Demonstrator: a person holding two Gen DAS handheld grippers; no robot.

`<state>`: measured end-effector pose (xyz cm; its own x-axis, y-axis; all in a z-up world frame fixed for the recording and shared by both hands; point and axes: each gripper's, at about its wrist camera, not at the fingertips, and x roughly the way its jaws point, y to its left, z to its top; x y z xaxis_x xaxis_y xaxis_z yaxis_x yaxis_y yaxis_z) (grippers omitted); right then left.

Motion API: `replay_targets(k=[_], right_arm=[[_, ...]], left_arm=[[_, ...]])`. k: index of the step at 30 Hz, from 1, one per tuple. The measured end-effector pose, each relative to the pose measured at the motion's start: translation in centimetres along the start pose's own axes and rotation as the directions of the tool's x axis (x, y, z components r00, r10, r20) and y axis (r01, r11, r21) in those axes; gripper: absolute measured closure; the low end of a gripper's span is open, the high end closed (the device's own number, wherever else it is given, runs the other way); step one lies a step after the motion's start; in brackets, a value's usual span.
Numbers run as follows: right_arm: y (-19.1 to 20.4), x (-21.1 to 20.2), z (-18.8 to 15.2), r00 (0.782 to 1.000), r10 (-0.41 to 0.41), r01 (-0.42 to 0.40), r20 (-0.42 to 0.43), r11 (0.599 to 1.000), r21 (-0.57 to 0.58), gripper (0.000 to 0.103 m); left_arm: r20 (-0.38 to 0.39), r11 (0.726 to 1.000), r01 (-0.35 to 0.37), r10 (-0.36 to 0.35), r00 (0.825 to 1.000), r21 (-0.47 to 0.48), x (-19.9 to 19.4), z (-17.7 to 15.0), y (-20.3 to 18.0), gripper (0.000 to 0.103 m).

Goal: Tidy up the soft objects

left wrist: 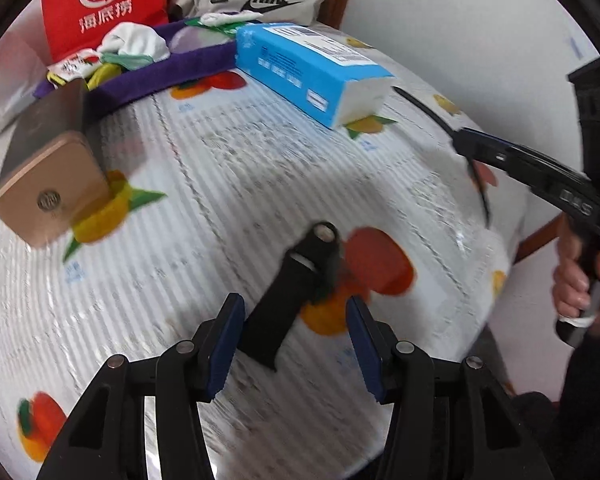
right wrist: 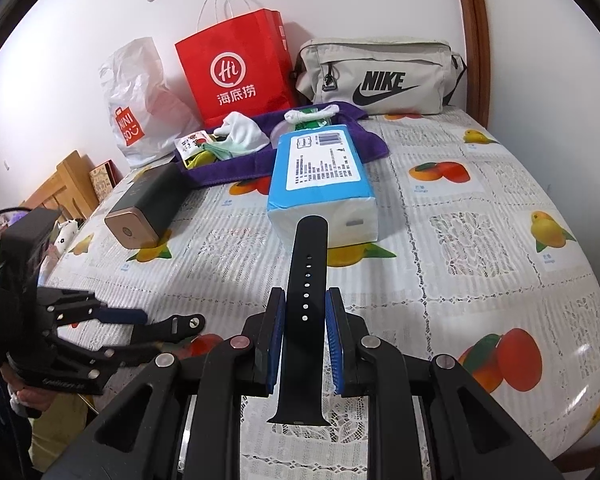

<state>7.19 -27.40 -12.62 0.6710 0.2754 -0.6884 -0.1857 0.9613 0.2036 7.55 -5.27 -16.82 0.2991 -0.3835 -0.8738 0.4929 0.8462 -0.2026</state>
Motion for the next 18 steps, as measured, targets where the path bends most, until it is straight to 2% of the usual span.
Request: replay_targets(k=[4,6,10,11,15,18], right_arm=[[0.1,0.1,0.1,1.000,0.005,-0.005,0.001,1.000,-0.004,0.083],[0.2,0.1,0.2,1.000,0.006,-0.006,0.005,1.000,-0.007,0.083],[0.2,-0.1,0.1,1.000,0.001,-0.001,0.005,1.000,-0.010,0.083],[0.2,-0.1,0.2,1.000,-0.002,0.002,0.004,1.000,-0.009,0.083],[-0.3,0.1,0.1,1.000,-0.011,0.011,0.000,1.000,-0.001,0.083],[-0.5,0.3,0.1,1.000,-0.012,0.012,-0.003,1.000,0.002,0.083]], left_arm=[[0.005,1.000,-0.008,0.008,1.000,0.015,0.1,0.0,-0.5,0.054],[0.012,0.999,-0.040,0.040,0.999,0.018,0.2,0.3,-0.5,0.059],[0.027,0.986,-0.135,0.133,0.991,0.095,0.5,0.5,-1.4,0.072],[0.032,0.983,-0.138,0.135,0.990,0.118,0.4,0.3,-1.6,0.080],[0.036,0.982,-0.126,0.122,0.992,0.140,0.0,-0.1,-1.7,0.082],[0.036,0.988,-0.109,0.106,0.994,0.109,-0.1,0.0,-1.3,0.081]])
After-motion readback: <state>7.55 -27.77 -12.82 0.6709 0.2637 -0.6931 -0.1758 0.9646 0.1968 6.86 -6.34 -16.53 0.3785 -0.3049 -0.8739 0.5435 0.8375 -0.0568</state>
